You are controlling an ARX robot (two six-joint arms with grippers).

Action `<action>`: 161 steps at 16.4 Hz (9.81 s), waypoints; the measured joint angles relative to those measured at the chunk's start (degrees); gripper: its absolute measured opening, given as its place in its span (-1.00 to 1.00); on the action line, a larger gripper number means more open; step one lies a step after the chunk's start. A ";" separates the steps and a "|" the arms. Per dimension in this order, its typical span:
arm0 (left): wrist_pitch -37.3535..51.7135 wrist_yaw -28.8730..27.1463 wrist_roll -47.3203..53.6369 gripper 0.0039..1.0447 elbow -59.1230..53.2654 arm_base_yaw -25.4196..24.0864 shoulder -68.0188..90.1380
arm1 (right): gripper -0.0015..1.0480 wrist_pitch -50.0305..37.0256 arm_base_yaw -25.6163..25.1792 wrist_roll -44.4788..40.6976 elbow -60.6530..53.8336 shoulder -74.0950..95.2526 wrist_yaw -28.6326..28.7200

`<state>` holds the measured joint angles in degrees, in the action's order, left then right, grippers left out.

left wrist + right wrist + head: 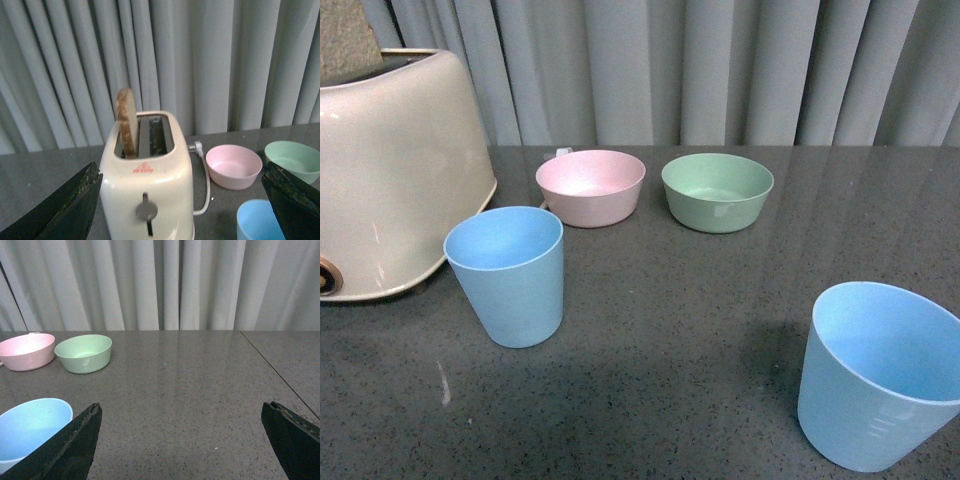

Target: Stack blue cups with both arms

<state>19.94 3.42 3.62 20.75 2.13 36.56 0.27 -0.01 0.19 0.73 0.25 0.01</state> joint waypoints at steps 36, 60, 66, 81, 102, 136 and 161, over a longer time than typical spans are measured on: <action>-28.55 7.56 22.53 -0.02 31.23 19.15 53.31 | 0.87 0.00 0.00 0.00 0.00 0.00 0.00; -35.58 12.55 29.88 -0.97 30.62 34.56 47.69 | 0.87 -0.02 0.00 0.00 0.00 0.00 0.00; -36.68 12.07 31.76 -0.97 30.38 35.17 48.26 | 0.87 0.00 0.00 0.00 0.00 0.00 0.00; -22.18 17.03 17.00 0.88 38.49 22.32 43.54 | 0.87 0.00 0.00 0.00 0.00 0.00 0.00; -1.03 -3.45 -3.48 -0.98 -10.97 -2.12 -7.28 | 0.87 0.00 0.00 0.00 0.00 0.00 0.00; -20.17 -3.48 -3.58 0.92 -19.89 -2.12 -35.93 | 0.87 -10.80 -2.47 7.32 13.31 19.28 1.88; -20.17 -3.45 -3.61 0.88 -19.89 -2.12 -35.93 | -0.96 4.57 17.64 12.09 33.92 71.41 1.81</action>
<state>-0.23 -0.03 0.01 0.86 0.01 0.62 4.84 17.63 12.27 34.65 71.66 1.83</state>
